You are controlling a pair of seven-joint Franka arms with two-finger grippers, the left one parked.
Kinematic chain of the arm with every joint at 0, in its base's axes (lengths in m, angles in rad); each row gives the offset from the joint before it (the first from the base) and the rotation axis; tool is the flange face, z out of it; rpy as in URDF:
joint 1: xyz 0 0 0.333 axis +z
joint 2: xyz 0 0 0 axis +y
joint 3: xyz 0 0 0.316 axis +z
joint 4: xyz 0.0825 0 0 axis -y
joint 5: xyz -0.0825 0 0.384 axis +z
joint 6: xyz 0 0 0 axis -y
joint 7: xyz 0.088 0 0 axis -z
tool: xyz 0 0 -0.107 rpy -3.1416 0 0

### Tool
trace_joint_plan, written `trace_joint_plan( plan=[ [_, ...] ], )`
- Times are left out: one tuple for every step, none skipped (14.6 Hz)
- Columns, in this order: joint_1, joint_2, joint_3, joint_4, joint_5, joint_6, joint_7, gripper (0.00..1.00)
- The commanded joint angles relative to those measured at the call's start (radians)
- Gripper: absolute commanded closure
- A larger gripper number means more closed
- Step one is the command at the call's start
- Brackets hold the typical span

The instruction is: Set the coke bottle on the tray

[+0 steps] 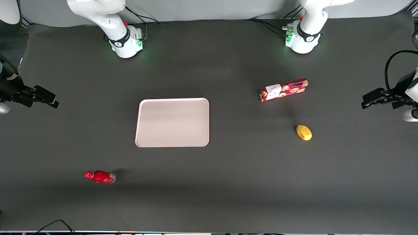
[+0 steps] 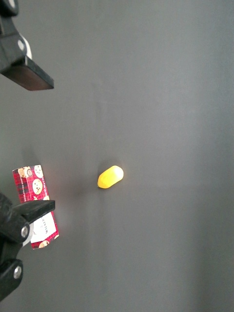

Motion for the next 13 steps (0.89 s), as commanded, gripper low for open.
trace_joint_plan(
  plan=[
    [0.004, 0.012, -0.004, 0.024, 0.002, -0.023, -0.002, 0.0],
    [0.002, 0.012, -0.004, 0.024, 0.001, -0.023, -0.003, 0.0],
    [0.004, 0.012, -0.004, 0.024, 0.001, -0.023, -0.003, 0.0],
    [0.004, 0.012, -0.004, 0.024, 0.001, -0.023, -0.005, 0.0],
    [0.004, 0.012, -0.001, 0.022, 0.001, -0.023, -0.006, 0.0],
    [0.004, 0.014, -0.002, 0.024, 0.001, -0.023, -0.011, 0.0],
    [0.001, 0.014, -0.002, 0.022, 0.001, -0.024, -0.014, 0.0],
    [0.001, 0.014, -0.002, 0.022, 0.001, -0.024, -0.014, 0.0],
    [0.001, 0.014, -0.002, 0.022, 0.001, -0.024, -0.014, 0.0],
    [0.002, 0.014, -0.001, 0.02, -0.001, -0.024, -0.006, 0.0],
    [0.004, 0.017, -0.002, 0.022, -0.005, -0.024, -0.008, 0.0],
    [-0.001, 0.02, -0.002, 0.022, -0.007, -0.024, -0.02, 0.0],
    [-0.006, 0.029, -0.002, 0.024, -0.008, -0.018, -0.023, 0.0]
  ],
)
